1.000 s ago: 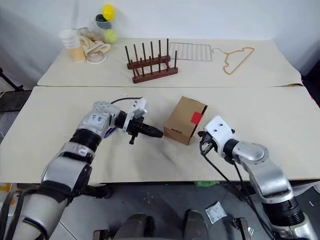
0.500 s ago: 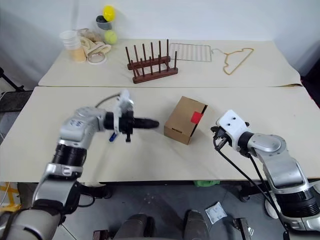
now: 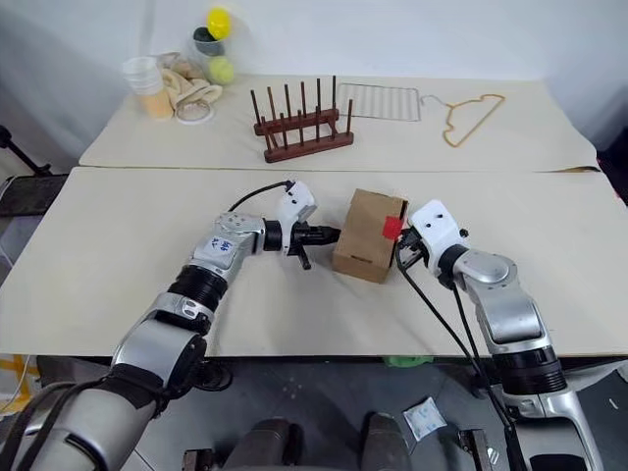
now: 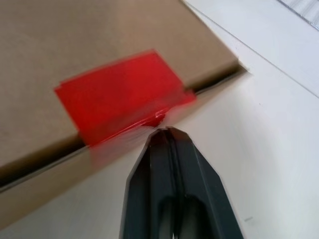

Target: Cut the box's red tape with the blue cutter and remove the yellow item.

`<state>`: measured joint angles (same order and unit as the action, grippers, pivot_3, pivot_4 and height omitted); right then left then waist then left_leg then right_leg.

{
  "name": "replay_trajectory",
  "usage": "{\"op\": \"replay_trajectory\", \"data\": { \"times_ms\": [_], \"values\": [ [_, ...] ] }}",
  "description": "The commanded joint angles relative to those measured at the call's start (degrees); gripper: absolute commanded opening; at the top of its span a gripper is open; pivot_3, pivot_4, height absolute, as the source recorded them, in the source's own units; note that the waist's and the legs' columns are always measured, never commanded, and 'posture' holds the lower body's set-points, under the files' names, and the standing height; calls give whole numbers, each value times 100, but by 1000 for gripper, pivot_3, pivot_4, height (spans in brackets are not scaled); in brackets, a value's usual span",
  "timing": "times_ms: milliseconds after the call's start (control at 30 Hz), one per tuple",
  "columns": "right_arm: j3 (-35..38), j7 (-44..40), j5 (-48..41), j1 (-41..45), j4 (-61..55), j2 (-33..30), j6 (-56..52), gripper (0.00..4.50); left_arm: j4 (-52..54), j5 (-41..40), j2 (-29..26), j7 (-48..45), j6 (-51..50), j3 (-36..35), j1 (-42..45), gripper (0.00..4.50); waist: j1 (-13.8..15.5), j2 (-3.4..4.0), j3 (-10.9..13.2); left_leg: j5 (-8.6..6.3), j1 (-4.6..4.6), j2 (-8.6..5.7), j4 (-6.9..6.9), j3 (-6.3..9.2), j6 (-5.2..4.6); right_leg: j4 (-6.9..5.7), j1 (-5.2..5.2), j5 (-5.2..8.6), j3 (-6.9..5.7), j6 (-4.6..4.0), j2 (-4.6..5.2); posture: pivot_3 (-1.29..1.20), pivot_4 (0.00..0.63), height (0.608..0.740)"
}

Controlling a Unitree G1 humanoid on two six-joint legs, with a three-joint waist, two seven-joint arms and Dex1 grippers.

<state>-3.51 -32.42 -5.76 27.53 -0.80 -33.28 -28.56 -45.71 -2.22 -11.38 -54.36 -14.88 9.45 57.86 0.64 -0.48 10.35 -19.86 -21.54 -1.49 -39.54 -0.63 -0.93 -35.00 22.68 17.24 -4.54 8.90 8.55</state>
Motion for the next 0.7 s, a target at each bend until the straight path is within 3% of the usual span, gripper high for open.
{"op": "replay_trajectory", "data": {
  "times_ms": [33, 200, 467, 700],
  "values": [
    [-9, -295, 28, 212, 157, -99, 352, 0, 446, -28, -43, -711, -271, 315, -103, 21, -48, 0, 0, 0, 0, 0, 0, -1, 0, 0, 0, 0, 0, 0, 0, 0, 150, 740],
    [-76, -1462, -310, 246, 240, -365, 871, 0, 2045, -574, -408, -1897, -1166, 595, -663, 21, -86, 1, 1, 0, 0, 3, 0, 1, 0, 1, -1, 0, 1, 0, 0, 0, 150, 740],
    [-287, -2970, -499, 190, 385, -810, 1410, 0, 3528, -780, -748, -1786, -1928, 682, -1396, 21, -63, 1, 1, 0, 0, 8, -15, 22, -1, 2, -10, 0, 4, 0, 1, 0, 150, 740],
    [-399, -2710, -50, 526, 1112, -601, 1940, 0, 4215, -790, -1144, -1737, -2241, 928, -1865, 21, -72, 3, 0, -1, 3, 17, -16, 45, 0, 1, -10, 0, 10, -1, 2, 0, 150, 740]
  ]
}}
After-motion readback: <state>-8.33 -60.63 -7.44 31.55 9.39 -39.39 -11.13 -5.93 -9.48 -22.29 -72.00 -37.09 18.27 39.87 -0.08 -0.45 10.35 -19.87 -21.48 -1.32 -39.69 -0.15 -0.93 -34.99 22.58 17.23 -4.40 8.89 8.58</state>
